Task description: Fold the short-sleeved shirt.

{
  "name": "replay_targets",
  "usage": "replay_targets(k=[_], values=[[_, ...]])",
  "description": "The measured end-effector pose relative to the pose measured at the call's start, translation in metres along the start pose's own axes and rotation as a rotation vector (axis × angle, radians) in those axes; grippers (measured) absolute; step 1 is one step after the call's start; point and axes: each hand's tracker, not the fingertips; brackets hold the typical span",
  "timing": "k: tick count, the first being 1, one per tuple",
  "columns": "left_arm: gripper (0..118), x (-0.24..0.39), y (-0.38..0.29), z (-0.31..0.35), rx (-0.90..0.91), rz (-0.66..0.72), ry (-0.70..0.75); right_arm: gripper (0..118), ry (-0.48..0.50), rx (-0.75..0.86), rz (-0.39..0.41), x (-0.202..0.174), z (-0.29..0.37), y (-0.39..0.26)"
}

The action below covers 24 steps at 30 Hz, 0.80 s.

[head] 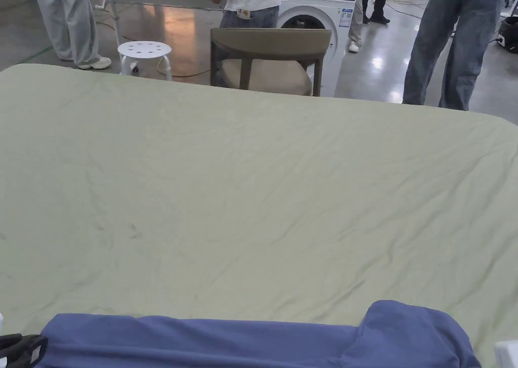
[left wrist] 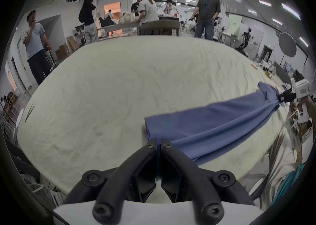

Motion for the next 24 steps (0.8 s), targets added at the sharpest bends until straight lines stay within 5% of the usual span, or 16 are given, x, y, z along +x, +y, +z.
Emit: replay_targets(k=[7,9,10,11,12,13,24], values=[[7,0.017,-0.014,-0.023,-0.074,-0.052,0.048,5,-0.017,-0.014,-0.005,-0.008,-0.024,-0.006],[14,0.019,-0.014,-0.018,-0.053,-0.020,0.045,29,-0.027,-0.013,0.002,-0.012,-0.020,-0.007],[21,0.019,-0.011,-0.014,-0.047,0.005,0.056,51,-0.067,-0.016,0.014,-0.013,-0.013,-0.005],[40,0.020,-0.009,-0.010,-0.028,0.022,0.071,78,-0.112,-0.018,0.024,-0.015,-0.004,-0.002],[56,0.022,-0.005,-0.004,0.007,0.030,0.092,88,-0.142,0.002,0.021,-0.017,0.007,0.002],[64,0.025,0.000,0.001,0.058,0.032,0.106,88,-0.149,0.045,0.019,-0.018,0.018,0.006],[57,0.092,0.072,0.000,0.480,-0.003,0.147,88,-0.100,0.577,-0.120,-0.089,0.044,0.070]])
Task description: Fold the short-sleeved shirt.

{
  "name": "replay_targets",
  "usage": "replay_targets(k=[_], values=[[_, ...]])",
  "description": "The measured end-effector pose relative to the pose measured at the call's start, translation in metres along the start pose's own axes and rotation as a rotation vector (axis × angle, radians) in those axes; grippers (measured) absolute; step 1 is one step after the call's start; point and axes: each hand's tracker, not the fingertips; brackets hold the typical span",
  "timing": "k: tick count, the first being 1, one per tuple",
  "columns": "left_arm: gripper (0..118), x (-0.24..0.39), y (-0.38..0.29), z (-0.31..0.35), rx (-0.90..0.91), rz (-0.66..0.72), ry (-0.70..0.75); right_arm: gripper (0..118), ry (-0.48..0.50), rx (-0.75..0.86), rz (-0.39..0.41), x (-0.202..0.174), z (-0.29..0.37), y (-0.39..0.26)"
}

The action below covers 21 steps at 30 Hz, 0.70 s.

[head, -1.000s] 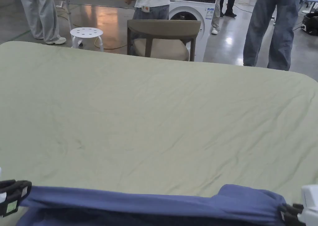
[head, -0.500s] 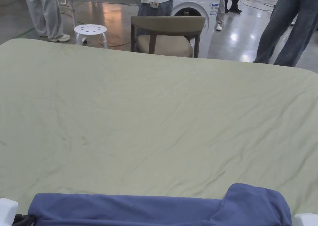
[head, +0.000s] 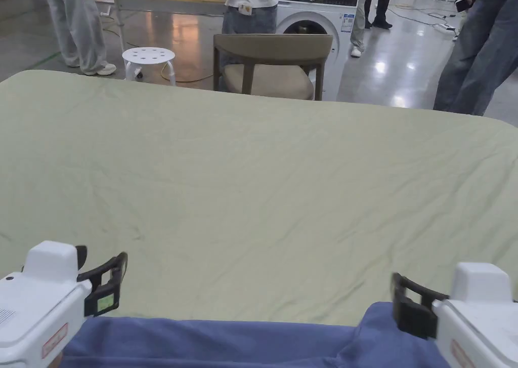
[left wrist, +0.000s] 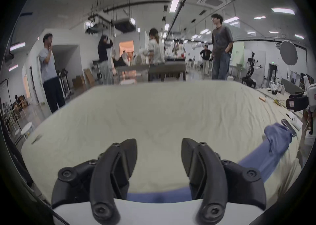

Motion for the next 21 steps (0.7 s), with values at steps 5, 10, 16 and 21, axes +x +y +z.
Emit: replay_targets(k=[5,10,16,21], values=[[29,0.040,0.020,0.009,0.228,-0.066,0.063,60,-0.044,0.265,-0.037,-0.048,0.006,0.006],[0,0.051,0.027,0.023,0.355,-0.097,0.113,4,-0.071,0.450,-0.029,-0.073,0.014,0.012],[0,0.013,0.021,0.038,0.257,-0.037,0.079,0,-0.048,0.446,-0.021,-0.079,0.010,0.017],[0,-0.064,-0.002,0.045,0.060,0.133,0.000,0,-0.020,0.405,-0.006,-0.080,0.000,0.015]])
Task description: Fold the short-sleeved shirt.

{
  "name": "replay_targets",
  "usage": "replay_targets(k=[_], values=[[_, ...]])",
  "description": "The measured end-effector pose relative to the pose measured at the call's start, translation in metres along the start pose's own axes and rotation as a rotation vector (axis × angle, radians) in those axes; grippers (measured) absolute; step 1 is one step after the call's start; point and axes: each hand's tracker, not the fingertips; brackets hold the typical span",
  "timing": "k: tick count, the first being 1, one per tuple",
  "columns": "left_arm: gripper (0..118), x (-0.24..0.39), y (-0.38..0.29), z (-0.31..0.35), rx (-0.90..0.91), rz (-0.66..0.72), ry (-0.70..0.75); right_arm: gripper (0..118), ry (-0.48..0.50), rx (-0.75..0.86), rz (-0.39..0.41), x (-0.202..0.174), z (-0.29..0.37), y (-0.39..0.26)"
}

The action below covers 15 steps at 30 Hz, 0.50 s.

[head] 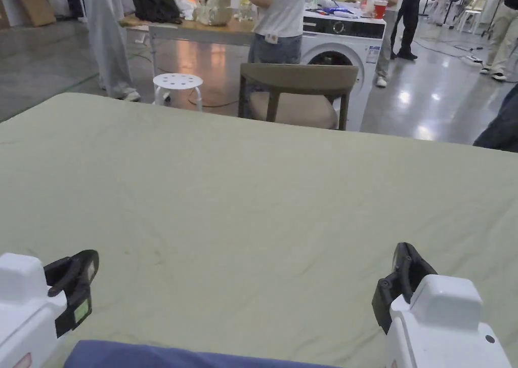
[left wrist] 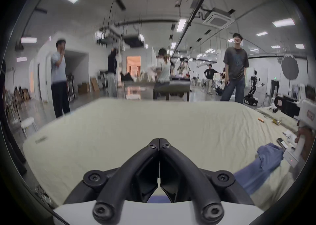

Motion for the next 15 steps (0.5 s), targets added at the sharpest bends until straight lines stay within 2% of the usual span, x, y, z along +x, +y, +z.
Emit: replay_targets(k=[2,3,9,10,14,15], values=[[0,-0.029,-0.004,-0.003,-0.097,0.060,-0.019,0,0.014,-0.013,0.003,0.001,-0.001,-0.004],[0,-0.045,-0.008,-0.007,-0.174,0.105,-0.073,0,0.019,-0.027,0.019,0.000,-0.003,-0.006],[4,-0.137,-0.052,-0.046,-0.476,0.482,-0.272,0,0.035,-0.083,0.017,0.002,-0.005,-0.015],[11,-0.146,-0.061,-0.051,-0.516,0.519,-0.309,0,0.035,-0.089,0.015,0.003,-0.005,-0.017],[72,-0.151,-0.087,-0.061,-0.675,0.652,-0.456,0,0.023,-0.111,0.020,0.009,-0.005,-0.020],[78,-0.147,-0.091,-0.061,-0.701,0.681,-0.475,0,0.020,-0.116,0.021,0.010,-0.005,-0.021]])
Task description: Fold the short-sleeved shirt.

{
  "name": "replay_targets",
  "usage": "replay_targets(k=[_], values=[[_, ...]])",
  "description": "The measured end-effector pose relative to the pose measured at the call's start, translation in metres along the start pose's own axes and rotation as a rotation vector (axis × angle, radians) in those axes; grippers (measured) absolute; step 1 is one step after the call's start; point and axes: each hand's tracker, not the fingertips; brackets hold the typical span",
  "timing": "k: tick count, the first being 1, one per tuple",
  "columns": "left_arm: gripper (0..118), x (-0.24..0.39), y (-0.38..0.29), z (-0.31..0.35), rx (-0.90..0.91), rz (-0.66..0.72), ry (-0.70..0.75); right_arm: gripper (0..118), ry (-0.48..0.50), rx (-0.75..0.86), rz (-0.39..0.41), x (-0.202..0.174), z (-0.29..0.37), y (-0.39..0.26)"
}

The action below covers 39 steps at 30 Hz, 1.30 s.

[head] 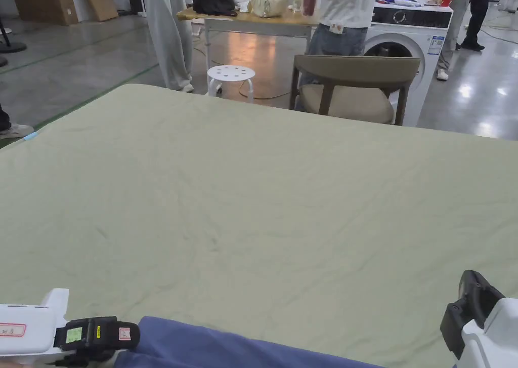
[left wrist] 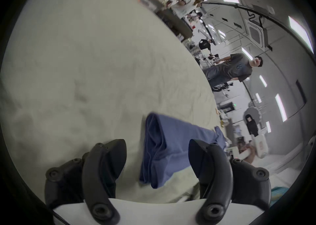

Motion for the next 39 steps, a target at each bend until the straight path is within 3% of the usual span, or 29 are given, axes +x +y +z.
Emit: replay_targets(k=[7,9,10,11,12,13,24,28,34,39], values=[[77,-0.008,-0.007,-0.030,-0.019,0.129,-0.206,0,-0.012,-0.016,-0.005,0.006,0.004,0.000],[72,-0.002,-0.009,-0.042,-0.042,0.122,-0.245,0,-0.013,-0.019,-0.010,0.006,0.004,0.001],[64,0.002,-0.010,-0.048,-0.044,0.121,-0.243,0,-0.014,-0.020,-0.011,0.006,0.004,0.000],[48,0.005,-0.011,-0.054,-0.048,0.123,-0.235,0,-0.010,-0.023,-0.014,0.006,0.004,0.000],[21,0.006,-0.011,-0.056,-0.054,0.131,-0.212,0,-0.008,-0.024,-0.016,0.005,0.004,0.000],[14,0.008,-0.012,-0.061,-0.075,0.113,-0.162,0,-0.007,-0.024,-0.017,0.005,0.004,0.000],[8,0.053,0.001,-0.022,0.013,-0.051,-0.043,0,0.007,-0.018,-0.008,0.009,0.003,0.003],[8,0.066,0.016,0.012,0.054,-0.096,0.050,0,0.005,-0.019,-0.018,0.013,0.002,0.002],[8,0.088,0.021,0.054,0.091,-0.175,0.343,0,0.016,-0.028,-0.020,0.015,-0.001,0.000],[8,0.138,0.003,0.038,0.024,-0.252,0.374,0,0.032,-0.041,-0.023,0.014,-0.005,-0.003]])
